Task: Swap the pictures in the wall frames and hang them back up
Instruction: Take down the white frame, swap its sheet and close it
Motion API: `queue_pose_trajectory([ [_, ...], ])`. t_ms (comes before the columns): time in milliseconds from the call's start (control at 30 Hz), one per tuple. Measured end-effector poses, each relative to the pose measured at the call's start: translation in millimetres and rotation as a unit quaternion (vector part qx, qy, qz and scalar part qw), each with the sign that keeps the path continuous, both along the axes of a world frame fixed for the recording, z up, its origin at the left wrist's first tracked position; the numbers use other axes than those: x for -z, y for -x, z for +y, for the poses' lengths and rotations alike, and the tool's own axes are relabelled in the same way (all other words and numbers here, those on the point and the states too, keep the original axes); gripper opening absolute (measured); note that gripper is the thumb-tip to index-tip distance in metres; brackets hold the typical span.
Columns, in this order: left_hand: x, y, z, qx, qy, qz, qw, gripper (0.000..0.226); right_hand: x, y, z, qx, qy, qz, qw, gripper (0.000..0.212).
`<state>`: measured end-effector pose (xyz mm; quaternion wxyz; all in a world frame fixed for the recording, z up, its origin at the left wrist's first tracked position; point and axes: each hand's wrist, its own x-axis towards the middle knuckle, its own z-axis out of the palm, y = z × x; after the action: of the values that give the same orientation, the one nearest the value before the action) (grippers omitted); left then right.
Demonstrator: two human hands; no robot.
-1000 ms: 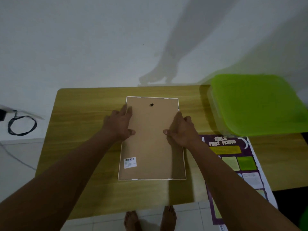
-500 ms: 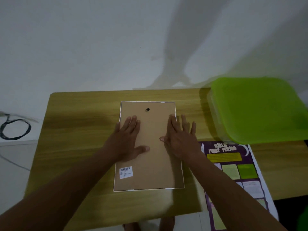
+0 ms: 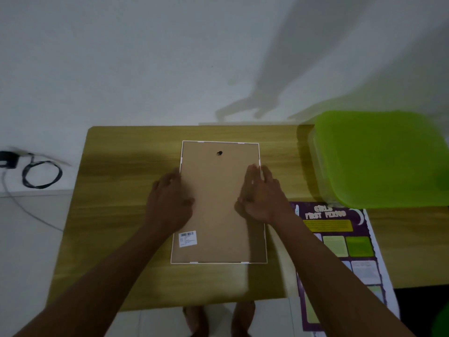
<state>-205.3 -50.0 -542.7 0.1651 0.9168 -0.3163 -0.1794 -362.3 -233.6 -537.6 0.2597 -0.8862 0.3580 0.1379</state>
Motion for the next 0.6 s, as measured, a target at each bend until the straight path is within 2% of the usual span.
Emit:
queue_pose_trajectory([
  [67, 2, 6, 15, -0.069, -0.003, 0.033, 0.997, 0.057, -1, 4, 4, 0.078, -0.040, -0.016, 0.996, 0.089],
  [133, 5, 8, 24, -0.077, 0.008, 0.063, 0.995, 0.029, 0, 7, 10, 0.134, -0.060, -0.005, 0.989, 0.080],
  [167, 8, 10, 26, -0.085, 0.021, 0.075, 0.993, 0.024, 0, 8, 13, 0.145, -0.062, -0.001, 0.987, 0.077],
  [300, 10, 17, 26, -0.143, 0.072, 0.121, 0.980, 0.035, 3, 8, 20, 0.172, -0.070, -0.020, 0.982, 0.076],
  [433, 9, 14, 31, -0.223, 0.125, 0.178, 0.950, 0.024, 5, 10, 25, 0.178, -0.070, -0.036, 0.981, 0.074],
  [500, 8, 9, 29, -0.243, 0.121, 0.168, 0.948, 0.018, 5, 11, 27, 0.175, -0.068, -0.042, 0.981, 0.074],
  [600, 9, 5, 25, -0.245, 0.101, 0.152, 0.952, 0.021, 5, 13, 25, 0.181, -0.066, -0.057, 0.980, 0.079],
])
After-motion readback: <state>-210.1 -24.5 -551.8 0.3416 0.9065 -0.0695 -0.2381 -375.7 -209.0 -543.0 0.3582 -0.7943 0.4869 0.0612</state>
